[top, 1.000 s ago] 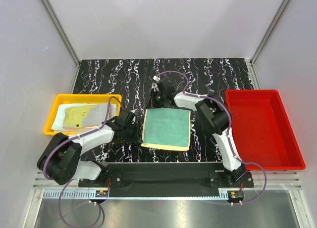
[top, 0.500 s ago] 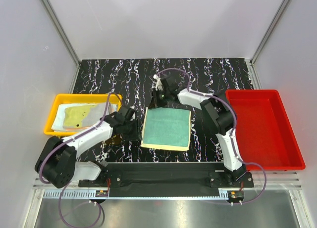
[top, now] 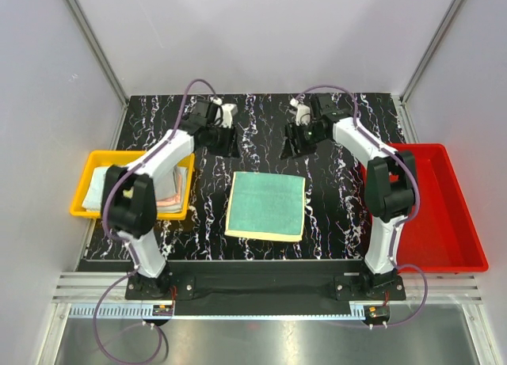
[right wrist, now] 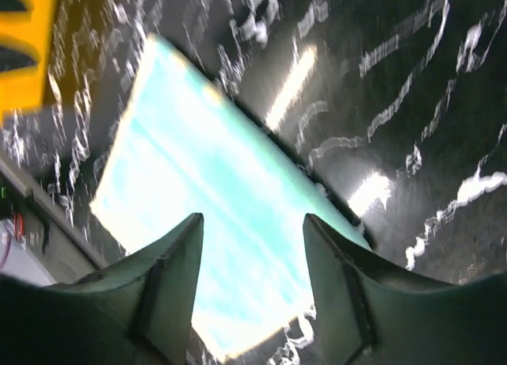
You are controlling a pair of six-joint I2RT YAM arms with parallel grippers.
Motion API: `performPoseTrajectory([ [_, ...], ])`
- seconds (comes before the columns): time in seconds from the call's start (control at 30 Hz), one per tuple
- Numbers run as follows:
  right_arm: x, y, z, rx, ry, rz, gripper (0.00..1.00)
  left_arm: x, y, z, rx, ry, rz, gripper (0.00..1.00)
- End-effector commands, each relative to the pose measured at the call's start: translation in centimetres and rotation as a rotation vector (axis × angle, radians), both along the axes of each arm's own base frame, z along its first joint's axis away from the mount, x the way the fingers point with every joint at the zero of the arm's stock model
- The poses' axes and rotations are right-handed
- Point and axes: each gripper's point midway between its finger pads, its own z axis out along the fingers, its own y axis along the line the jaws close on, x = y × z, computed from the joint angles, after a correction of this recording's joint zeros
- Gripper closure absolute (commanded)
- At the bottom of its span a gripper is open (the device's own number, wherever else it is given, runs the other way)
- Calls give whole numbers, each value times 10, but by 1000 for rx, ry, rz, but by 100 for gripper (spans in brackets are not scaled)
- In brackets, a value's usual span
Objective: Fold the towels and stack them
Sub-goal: Fold the towel
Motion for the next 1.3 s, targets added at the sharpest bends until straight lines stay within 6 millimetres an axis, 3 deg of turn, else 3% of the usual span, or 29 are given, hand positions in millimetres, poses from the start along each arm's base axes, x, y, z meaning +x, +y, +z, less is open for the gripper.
performPoseTrajectory([
  [0.0, -20, -24, -21, 5, 123, 116, 39, -1, -18, -25, -6, 51, -256, 56],
  [0.03, -16, -27, -23, 8, 132, 118, 38, 8, -22, -20, -2, 26, -298, 56],
  [0.1, -19, -39, -39, -2, 194, 139, 35, 6, -21, -43, 19, 96, -324, 55],
  [0.37, -32, -63, -71, 36, 302, 222, 32, 10, -11, -79, 71, 157, -422, 51],
  [0.6, -24, -63, -82, 73, 309, 261, 38, 13, 1, -100, 98, 199, -428, 52],
  [0.8, -17, -62, -91, 68, 309, 277, 50, 12, -2, -107, 86, 206, -446, 61],
  [0.97, -21, -63, -99, 63, 317, 283, 53, 11, 0, -114, 100, 227, -444, 67],
  [1.03, -23, -65, -103, 53, 319, 290, 59, 12, 1, -115, 108, 227, -442, 72],
  [1.27, -32, -68, -103, 43, 331, 301, 55, 18, -1, -113, 104, 221, -442, 86],
])
